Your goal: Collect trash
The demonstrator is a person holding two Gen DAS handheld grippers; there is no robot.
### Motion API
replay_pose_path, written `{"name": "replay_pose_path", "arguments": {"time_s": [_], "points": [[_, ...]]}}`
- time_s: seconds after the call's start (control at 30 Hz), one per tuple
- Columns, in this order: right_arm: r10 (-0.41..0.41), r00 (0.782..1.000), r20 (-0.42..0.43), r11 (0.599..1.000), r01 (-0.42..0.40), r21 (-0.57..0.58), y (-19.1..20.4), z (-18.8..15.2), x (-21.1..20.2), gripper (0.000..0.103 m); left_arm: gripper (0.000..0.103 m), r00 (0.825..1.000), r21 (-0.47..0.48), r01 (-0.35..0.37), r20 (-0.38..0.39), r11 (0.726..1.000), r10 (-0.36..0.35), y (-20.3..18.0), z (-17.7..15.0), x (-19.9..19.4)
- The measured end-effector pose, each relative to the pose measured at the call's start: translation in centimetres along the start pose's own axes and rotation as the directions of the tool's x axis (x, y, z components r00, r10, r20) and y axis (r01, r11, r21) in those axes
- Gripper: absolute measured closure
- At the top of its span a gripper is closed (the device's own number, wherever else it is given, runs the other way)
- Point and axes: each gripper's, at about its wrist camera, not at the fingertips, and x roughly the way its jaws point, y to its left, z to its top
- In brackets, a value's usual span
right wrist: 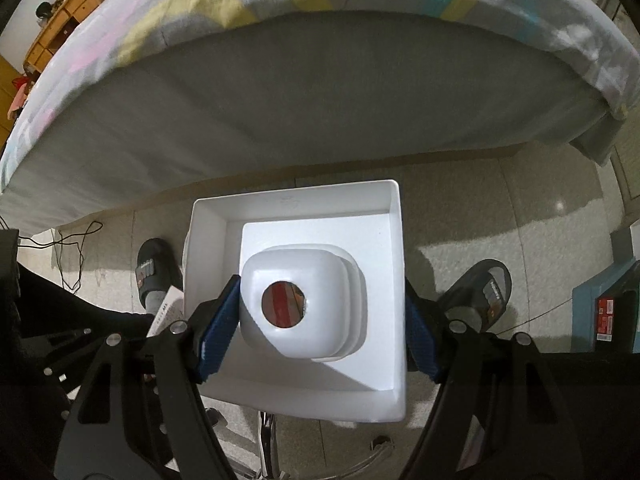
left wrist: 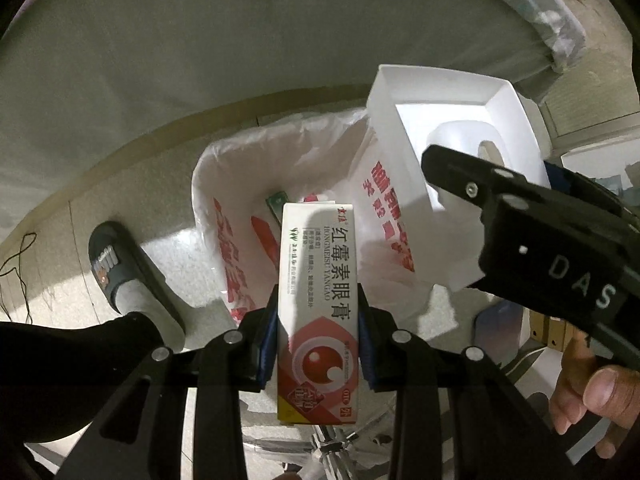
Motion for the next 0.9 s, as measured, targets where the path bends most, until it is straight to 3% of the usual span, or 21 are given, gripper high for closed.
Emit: {"name": "replay_pose_path", "arguments": {"time_s": [0.3,0.33,0.37,0.43,0.9], "points": [[0.008,0.999,-0.039,1.0,-0.008,0.003,0.0,0.7,1.7,0.03,0.07,1.0,-0.018,-0.001,-0.024,1.0,0.0,0.3,0.2,0.6],[0.011,0.999,-0.048,1.0,-0.011,0.012,0.0,1.4,2.2,0.03,0.062,1.0,-0.018,-0.002,-0.029,1.0,0.001,0.3,0.2,0.7],[0.025,0.998,-0.065,0.999,-0.023,0.028,-0.1,1.4,2.5,0.025,0.043,1.0,-0.018,-0.002,-0.03,1.0,0.002,0.4,0.2,0.7],[0.051,0.994,-0.093,0.997,-0.045,0.061,-0.4,1.1,3.3,0.01,0.017,1.0,-0.031,0.007,-0.026,1.0,-0.007,0.7,0.1,0.7],[0.04,0.997,-0.062,0.993,-0.032,0.117,-1.3,0.7,2.5,0.009,0.014,0.999,-0.054,-0.019,0.026,0.998,0.02,1.7,-0.5,-0.5]]}}
